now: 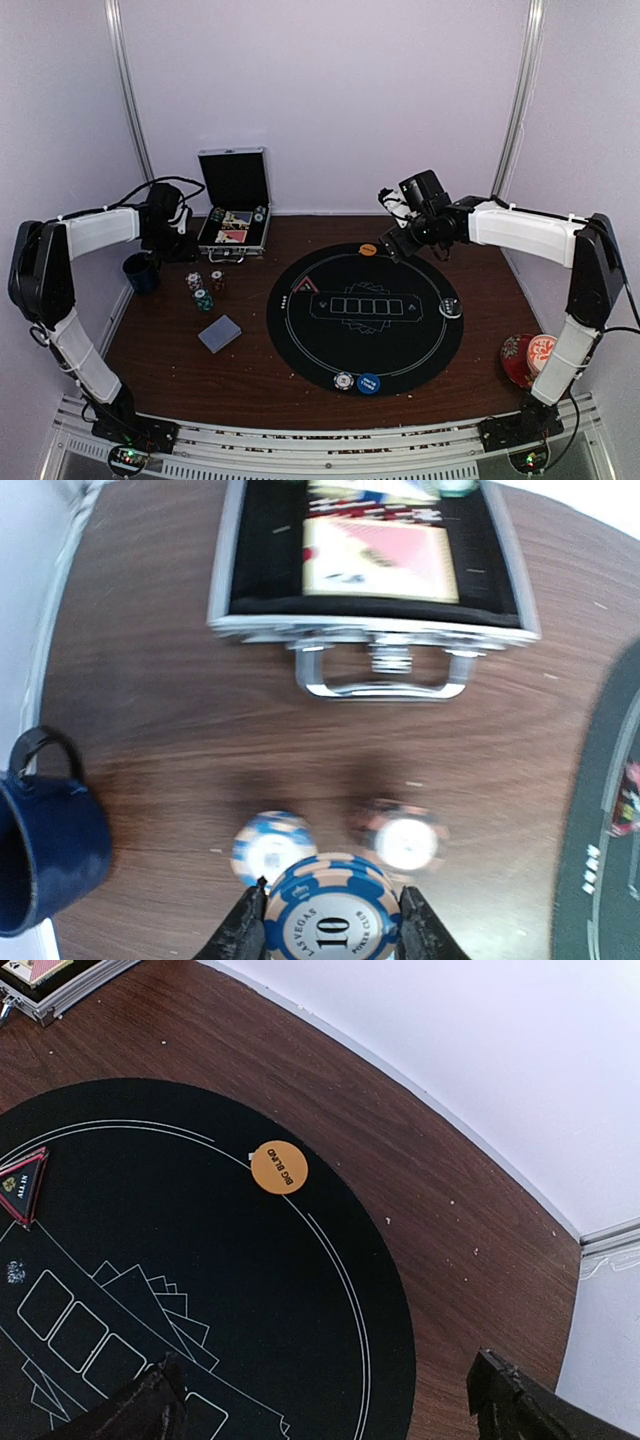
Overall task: Distribute texas hold em gaming equipment
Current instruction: Pick up the pile of poker chips from the pile of poker chips, then place the poker chips pile on the poker table mat.
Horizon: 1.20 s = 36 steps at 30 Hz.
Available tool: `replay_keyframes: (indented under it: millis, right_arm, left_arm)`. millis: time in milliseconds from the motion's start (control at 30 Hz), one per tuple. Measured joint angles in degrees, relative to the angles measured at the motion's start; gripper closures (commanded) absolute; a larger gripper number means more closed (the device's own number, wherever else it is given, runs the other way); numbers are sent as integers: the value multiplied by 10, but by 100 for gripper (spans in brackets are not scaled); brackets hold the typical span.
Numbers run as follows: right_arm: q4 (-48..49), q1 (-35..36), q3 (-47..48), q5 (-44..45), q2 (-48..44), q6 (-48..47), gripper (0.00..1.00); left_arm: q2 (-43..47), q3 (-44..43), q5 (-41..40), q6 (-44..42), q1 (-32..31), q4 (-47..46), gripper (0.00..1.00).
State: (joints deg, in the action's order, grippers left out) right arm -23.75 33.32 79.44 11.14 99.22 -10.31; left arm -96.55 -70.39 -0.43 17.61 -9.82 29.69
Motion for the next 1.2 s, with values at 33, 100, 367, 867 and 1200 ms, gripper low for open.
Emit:
replay_keyframes:
  millis: [33,100,367,867,1200]
  right_arm:
    - [0,-2,0,2,-2,0,0]
    - [0,-7,0,3,-6,0,0]
    - [0,-81,0,3,-46,4,0]
    - [5,-180,0,21,-83,18,0]
    - [12,-187,0,22,-86,20,0]
  left_arm:
    - [5,0,0,0,-10,1,71]
    - [15,-2,0,-1,-40,3,71]
    - [2,-36,-20,2,-210,23,72]
    - [-357,-433,-37,35,-526,69,72]
    - [-468,-556,-10,46,-585,79,73]
